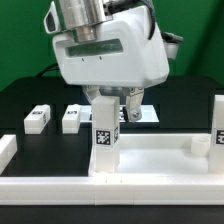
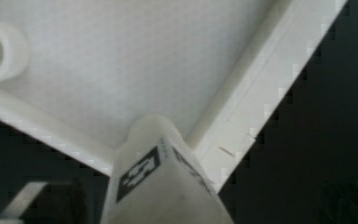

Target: Assemble desk

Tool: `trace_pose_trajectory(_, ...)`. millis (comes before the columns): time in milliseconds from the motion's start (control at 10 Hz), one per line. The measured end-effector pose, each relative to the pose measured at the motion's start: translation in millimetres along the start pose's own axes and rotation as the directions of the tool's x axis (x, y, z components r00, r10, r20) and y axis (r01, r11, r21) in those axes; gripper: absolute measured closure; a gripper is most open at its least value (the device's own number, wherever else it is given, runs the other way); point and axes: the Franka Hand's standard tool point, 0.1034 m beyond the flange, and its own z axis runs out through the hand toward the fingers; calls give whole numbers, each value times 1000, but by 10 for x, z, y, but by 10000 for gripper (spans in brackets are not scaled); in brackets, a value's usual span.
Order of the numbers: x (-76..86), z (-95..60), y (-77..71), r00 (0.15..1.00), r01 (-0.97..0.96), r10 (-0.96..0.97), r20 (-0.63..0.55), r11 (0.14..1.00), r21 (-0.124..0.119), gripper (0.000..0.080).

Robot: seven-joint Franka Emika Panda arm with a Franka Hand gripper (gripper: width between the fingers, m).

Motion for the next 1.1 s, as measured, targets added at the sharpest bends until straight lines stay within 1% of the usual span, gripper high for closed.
trace_pose_trajectory(100,42,-18,33,981,194,-194,-6,981,-27,150)
trace_pose_trajectory(200,119,-60,49,881,471,-472,9,879,-73,150)
trace_pose_trajectory(300,89,-51,26,872,488,-489,12,869,-84,150)
trace_pose_trajectory(400,93,-50,35,886,463,-464,10,882,-85,150)
trace_pose_trajectory(500,99,-51,39,888,458,-459,9,885,-85,246)
trace_pose_trajectory(600,94,-50,33,916,400,-401,3,913,-84,246)
trace_pose_trajectory(700,93,-49,34,947,320,-321,-4,944,-85,427)
trace_pose_trajectory(800,110,-50,62,964,264,-266,-9,960,-89,504)
trace_pose_trajectory(900,112,-51,63,974,226,-228,-13,970,-89,504)
trace_pose_trajectory(1000,117,-59,60,999,42,-45,-31,996,-83,504)
trace_pose_trajectory(1100,114,-57,59,985,-169,166,-48,983,-71,504)
